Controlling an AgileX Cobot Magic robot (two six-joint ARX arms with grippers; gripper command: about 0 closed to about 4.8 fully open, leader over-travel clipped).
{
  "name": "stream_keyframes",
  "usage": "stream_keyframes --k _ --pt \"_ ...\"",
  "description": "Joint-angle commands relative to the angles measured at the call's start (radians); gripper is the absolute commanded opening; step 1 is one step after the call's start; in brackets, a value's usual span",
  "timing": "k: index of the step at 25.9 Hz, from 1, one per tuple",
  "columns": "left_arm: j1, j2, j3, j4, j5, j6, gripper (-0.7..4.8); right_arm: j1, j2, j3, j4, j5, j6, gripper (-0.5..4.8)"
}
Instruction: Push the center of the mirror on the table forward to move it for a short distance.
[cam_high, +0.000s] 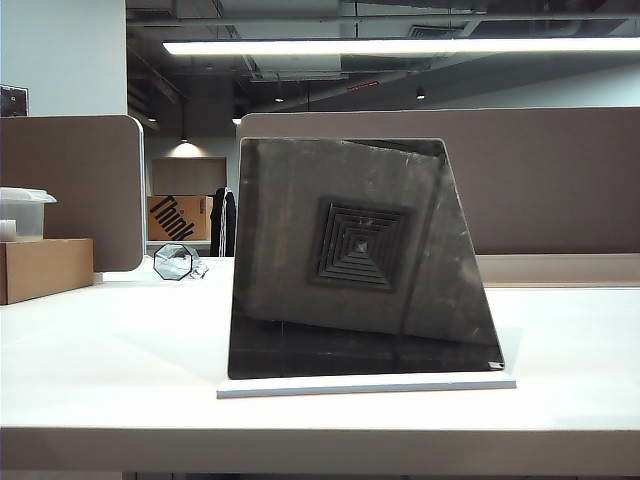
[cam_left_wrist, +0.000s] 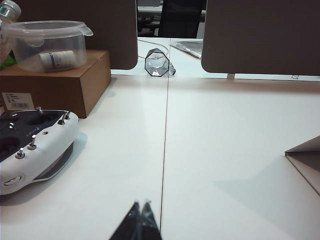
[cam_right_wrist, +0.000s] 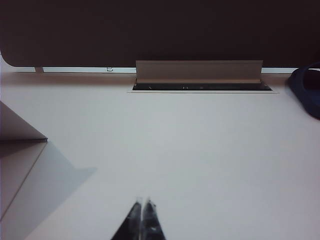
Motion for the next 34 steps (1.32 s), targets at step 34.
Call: stream_keyframes --k 34 --pt "-0.621 0.001 0.0 0.007 0.006 0.004 -0.05 -0.002 0.0 -0.002 0.014 -0.001 -0.001 0.13"
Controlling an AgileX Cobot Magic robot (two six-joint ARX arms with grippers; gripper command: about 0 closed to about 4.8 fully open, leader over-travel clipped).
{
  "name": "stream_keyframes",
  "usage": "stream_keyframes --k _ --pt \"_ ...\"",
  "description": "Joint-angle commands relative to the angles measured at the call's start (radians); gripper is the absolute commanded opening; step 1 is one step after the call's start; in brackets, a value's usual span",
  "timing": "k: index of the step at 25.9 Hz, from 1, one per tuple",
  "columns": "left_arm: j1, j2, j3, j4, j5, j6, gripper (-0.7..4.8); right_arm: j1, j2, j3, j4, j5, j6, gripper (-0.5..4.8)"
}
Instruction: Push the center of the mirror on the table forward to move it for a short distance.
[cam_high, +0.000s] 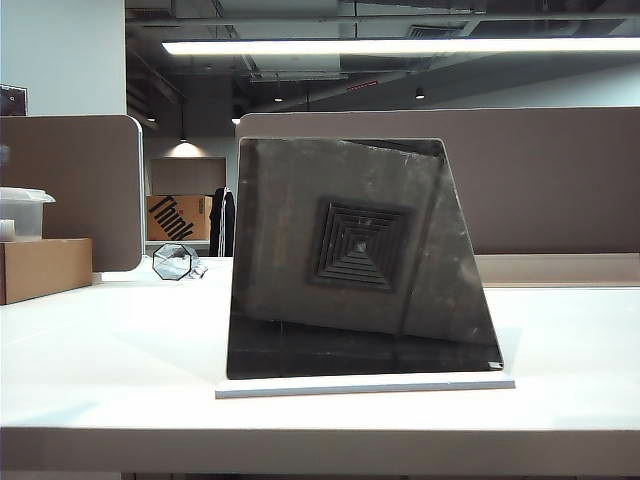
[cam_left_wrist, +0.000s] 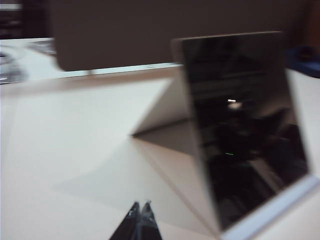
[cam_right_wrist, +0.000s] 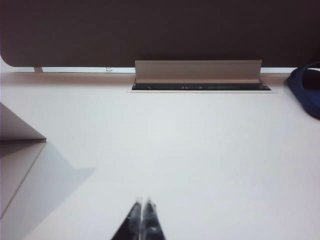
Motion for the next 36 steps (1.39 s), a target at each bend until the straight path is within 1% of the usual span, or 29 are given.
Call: stream_keyframes --k 1,2,3,11,13,14,15,16,17,18,19,20,21,22,24,27,28,30,32,34,36 --pt "-0.139 0.001 0.0 0.009 0.002 0.004 -0.05 -0.002 0.0 -0.002 0.014 -0.001 -0.001 0.13" --pt "-0.168 0.001 0.0 0.009 0.003 0.004 -0.05 -0.002 0.0 -0.002 0.013 -0.001 -0.001 0.13" --pt "-0.173 0.001 0.0 0.009 0.005 0.005 -0.05 -0.002 0.0 -0.002 0.013 -0.001 0.0 0.13" --pt "-0.173 0.001 0.0 0.009 0.002 0.004 -0.05 -0.001 0.0 -0.002 0.019 -0.005 0.001 0.13" --pt "-0.173 0.001 0.0 0.009 0.002 0.004 -0.05 0.0 0.0 -0.001 0.031 -0.007 0.027 0.13" --pt "-0.173 0.001 0.0 0.009 0.002 0.005 -0.05 -0.001 0.0 -0.001 0.035 -0.039 0.119 0.13" --pt "-0.173 0.001 0.0 0.009 0.002 0.004 -0.05 -0.001 0.0 -0.001 0.047 -0.061 0.167 0.12" --pt "-0.173 0.001 0.0 0.009 0.002 0.005 -0.05 0.0 0.0 -0.001 0.115 -0.154 0.275 0.11" --pt "-0.173 0.001 0.0 0.009 0.002 0.004 -0.05 0.0 0.0 0.0 0.173 -0.223 0.329 0.08" --pt "-0.173 0.001 0.0 0.009 0.002 0.004 -0.05 0.002 0.0 0.008 0.259 -0.309 0.417 -0.04" --pt "-0.173 0.001 0.0 0.009 0.002 0.004 -0.05 0.005 0.0 0.022 0.269 -0.338 0.457 -0.07" --pt "-0.173 0.001 0.0 0.009 0.002 0.004 -0.05 0.019 0.001 0.082 0.186 -0.38 0.51 -0.07" --pt "-0.173 0.001 0.0 0.009 0.002 0.005 -0.05 0.027 0.004 0.121 0.112 -0.39 0.517 -0.07" --pt "-0.173 0.001 0.0 0.009 0.002 0.004 -0.05 0.053 0.027 0.209 -0.04 -0.407 0.512 -0.07" --pt "-0.173 0.001 0.0 0.009 0.002 0.005 -0.05 0.102 0.099 0.299 -0.11 -0.434 0.486 -0.07" --pt "-0.173 0.001 0.0 0.009 0.002 0.005 -0.05 0.201 0.257 0.36 -0.097 -0.449 0.457 -0.07" --pt "-0.173 0.001 0.0 0.008 0.002 0.004 -0.05 0.264 0.352 0.369 -0.083 -0.435 0.42 -0.07" --pt "-0.173 0.001 0.0 0.009 0.002 0.004 -0.05 0.326 0.436 0.374 -0.048 -0.417 0.414 -0.07" --pt "-0.173 0.001 0.0 0.009 0.002 0.004 -0.05 0.402 0.525 0.384 -0.003 -0.379 0.407 -0.07" --pt "-0.173 0.001 0.0 0.008 0.002 0.004 -0.05 0.487 0.611 0.399 0.044 -0.3 0.377 -0.07" --pt "-0.173 0.001 0.0 0.008 0.002 0.004 -0.05 0.569 0.695 0.42 0.084 -0.195 0.335 -0.07"
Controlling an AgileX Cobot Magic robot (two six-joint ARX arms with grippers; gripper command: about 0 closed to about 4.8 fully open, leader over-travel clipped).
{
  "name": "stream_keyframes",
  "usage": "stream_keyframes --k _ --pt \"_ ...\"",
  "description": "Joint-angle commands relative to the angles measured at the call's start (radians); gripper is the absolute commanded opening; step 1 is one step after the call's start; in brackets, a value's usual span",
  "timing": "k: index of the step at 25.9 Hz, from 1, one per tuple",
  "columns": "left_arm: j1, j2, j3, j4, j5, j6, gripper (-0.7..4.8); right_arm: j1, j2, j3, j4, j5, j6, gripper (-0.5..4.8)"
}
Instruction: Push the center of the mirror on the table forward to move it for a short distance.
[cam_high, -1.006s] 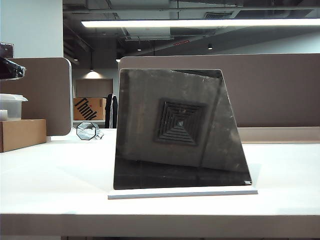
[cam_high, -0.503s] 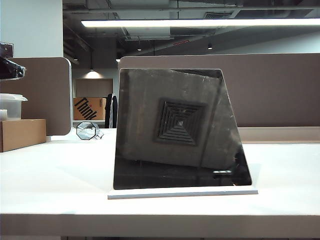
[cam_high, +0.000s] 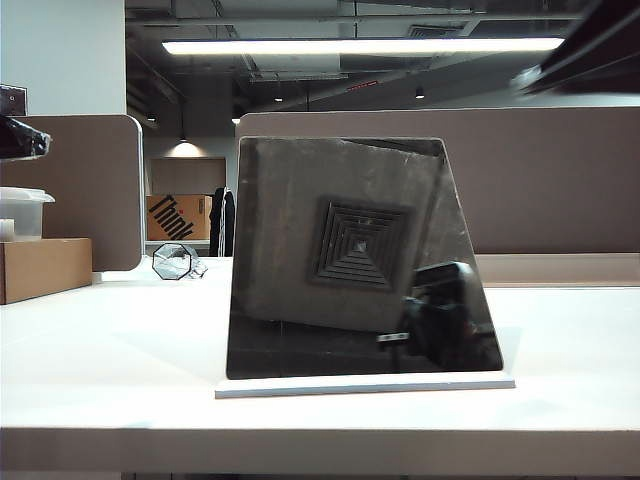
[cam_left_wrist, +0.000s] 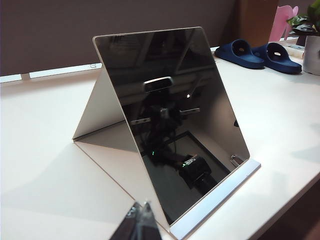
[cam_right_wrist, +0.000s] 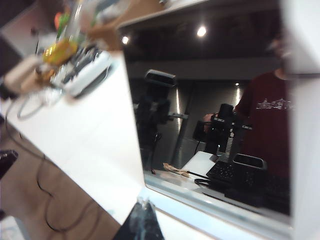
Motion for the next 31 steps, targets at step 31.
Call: stream_keyframes --k 31 --pt "-0.002 0.001 0.0 0.01 0.0 0.003 -0.05 0.199 0.806 0.294 0.323 0.311 -0.121 -0.07"
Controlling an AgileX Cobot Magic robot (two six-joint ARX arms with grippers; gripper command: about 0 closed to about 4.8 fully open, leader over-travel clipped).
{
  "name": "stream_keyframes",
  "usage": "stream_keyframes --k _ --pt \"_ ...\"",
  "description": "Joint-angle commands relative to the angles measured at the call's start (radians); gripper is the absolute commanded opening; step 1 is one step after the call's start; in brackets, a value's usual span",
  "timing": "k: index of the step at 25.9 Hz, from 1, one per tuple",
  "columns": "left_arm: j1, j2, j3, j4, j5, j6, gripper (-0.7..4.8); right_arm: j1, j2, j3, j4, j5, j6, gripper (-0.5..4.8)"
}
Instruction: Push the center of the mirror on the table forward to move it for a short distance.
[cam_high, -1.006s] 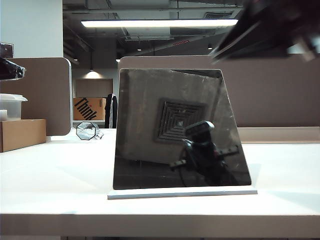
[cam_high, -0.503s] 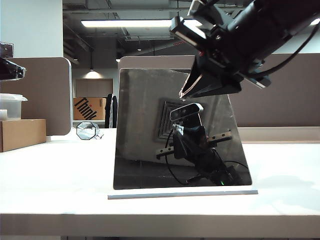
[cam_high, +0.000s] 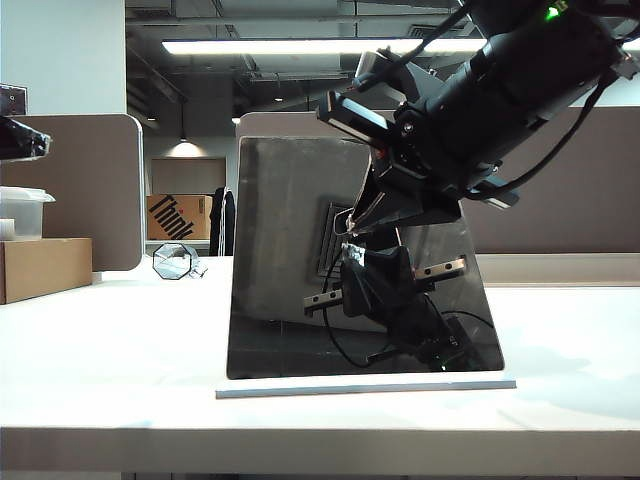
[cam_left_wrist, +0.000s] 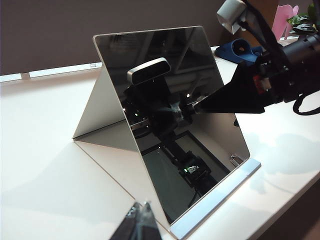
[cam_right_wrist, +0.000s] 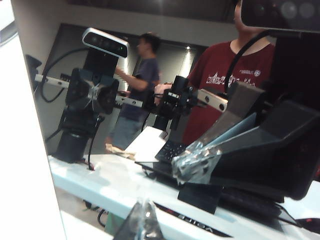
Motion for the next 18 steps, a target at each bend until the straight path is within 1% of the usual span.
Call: stream_keyframes --k 1,18 --pt "-0.001 0.001 0.0 0.012 0.001 0.003 -0.05 0.0 0.01 0.006 0.039 0.013 -0.003 -0.07" --pt "-0.001 0.001 0.0 0.012 0.001 0.003 -0.05 -0.006 0.074 0.008 0.108 0.035 -0.003 -0.07"
